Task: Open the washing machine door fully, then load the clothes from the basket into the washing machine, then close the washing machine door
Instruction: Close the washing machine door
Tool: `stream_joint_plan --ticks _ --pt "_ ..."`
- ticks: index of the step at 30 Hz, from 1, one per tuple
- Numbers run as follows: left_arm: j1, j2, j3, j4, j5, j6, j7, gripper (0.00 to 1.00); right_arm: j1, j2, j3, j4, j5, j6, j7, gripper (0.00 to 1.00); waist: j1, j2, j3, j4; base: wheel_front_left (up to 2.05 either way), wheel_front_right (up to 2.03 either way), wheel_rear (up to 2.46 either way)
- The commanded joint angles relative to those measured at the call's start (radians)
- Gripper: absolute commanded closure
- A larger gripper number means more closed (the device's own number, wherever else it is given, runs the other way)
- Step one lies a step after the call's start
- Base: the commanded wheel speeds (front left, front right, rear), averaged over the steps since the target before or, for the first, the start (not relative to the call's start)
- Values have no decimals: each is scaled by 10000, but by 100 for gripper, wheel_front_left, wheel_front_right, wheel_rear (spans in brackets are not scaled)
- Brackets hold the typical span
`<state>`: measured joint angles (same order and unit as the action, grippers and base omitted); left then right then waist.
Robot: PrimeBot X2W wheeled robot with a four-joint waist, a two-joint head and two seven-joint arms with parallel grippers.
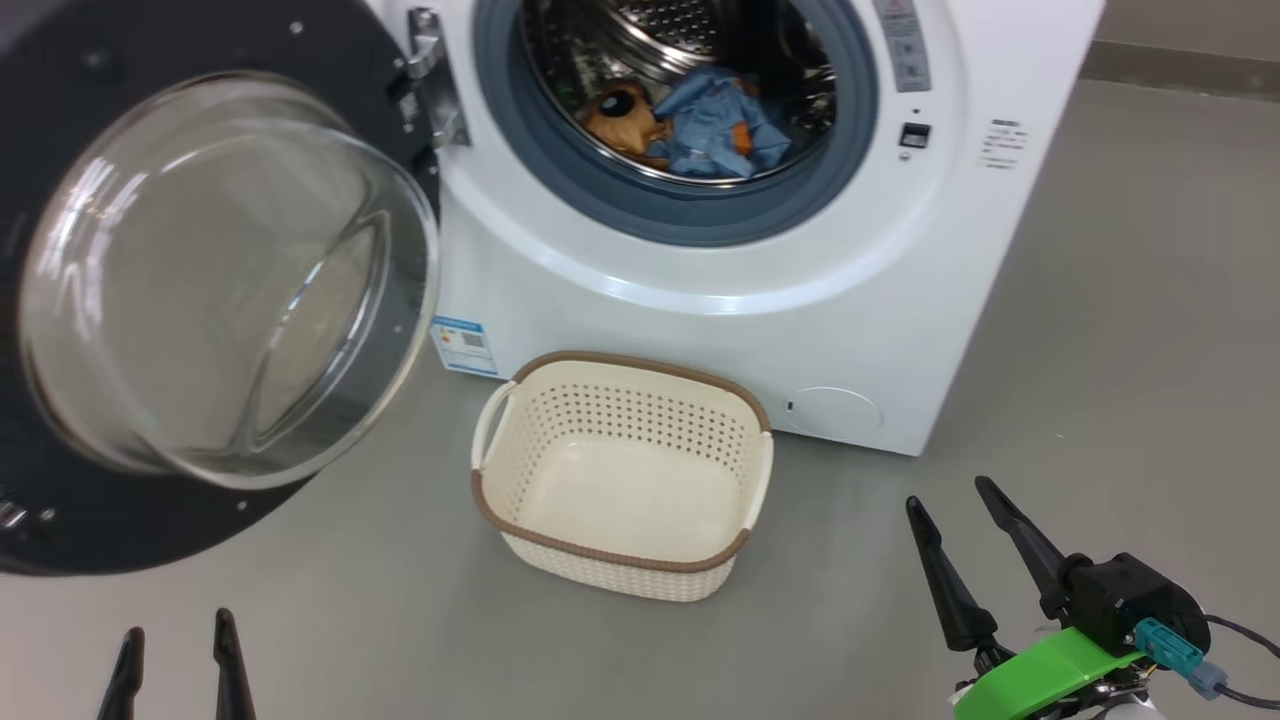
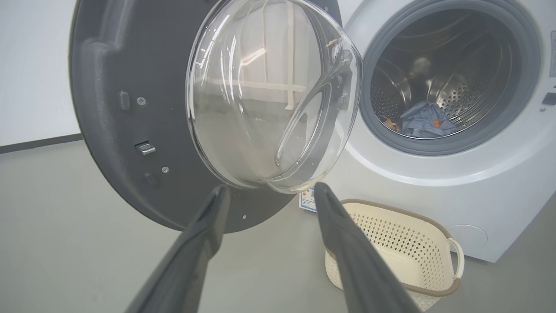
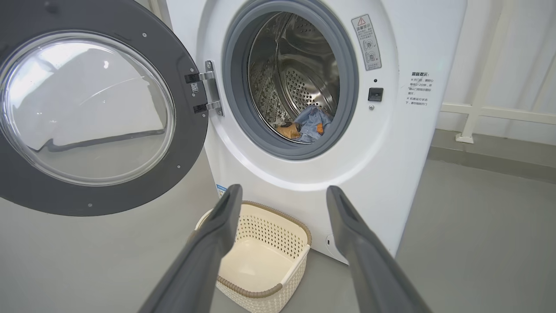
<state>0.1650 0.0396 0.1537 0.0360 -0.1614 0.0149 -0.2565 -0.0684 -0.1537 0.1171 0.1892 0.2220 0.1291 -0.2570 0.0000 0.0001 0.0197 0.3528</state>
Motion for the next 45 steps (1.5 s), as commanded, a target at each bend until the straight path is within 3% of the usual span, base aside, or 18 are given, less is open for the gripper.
stream_joint_plan --ticks 1,15,37,38,39,40,45 --pt "-131 106 295 -242 33 93 -53 0 -222 -6 240 -209 82 16 -48 0 0 -1 -37 341 0 0 0" --pt "44 106 340 -227 0 115 -53 0 -68 112 247 -132 89 16 -48 0 0 -1 -201 955 0 0 0" --pt "91 106 479 -240 -91 148 -53 0 -69 122 379 -74 148 16 -48 0 0 -1 -259 847 0 0 0" --pt "88 106 474 -241 -179 114 -53 7 -68 122 380 -74 150 16 -48 0 0 -1 -260 843 0 0 0" --pt "80 106 466 -240 -317 71 -53 58 -65 123 382 -73 152 16 -48 0 0 -1 -261 840 0 0 0" --pt "85 106 466 -224 -378 52 -53 100 -64 123 387 -70 156 16 -48 0 0 -1 -263 834 0 0 0" --pt "69 106 498 -240 -645 1 -53 100 -58 124 386 -77 165 16 -48 0 0 -1 -257 813 0 0 0"
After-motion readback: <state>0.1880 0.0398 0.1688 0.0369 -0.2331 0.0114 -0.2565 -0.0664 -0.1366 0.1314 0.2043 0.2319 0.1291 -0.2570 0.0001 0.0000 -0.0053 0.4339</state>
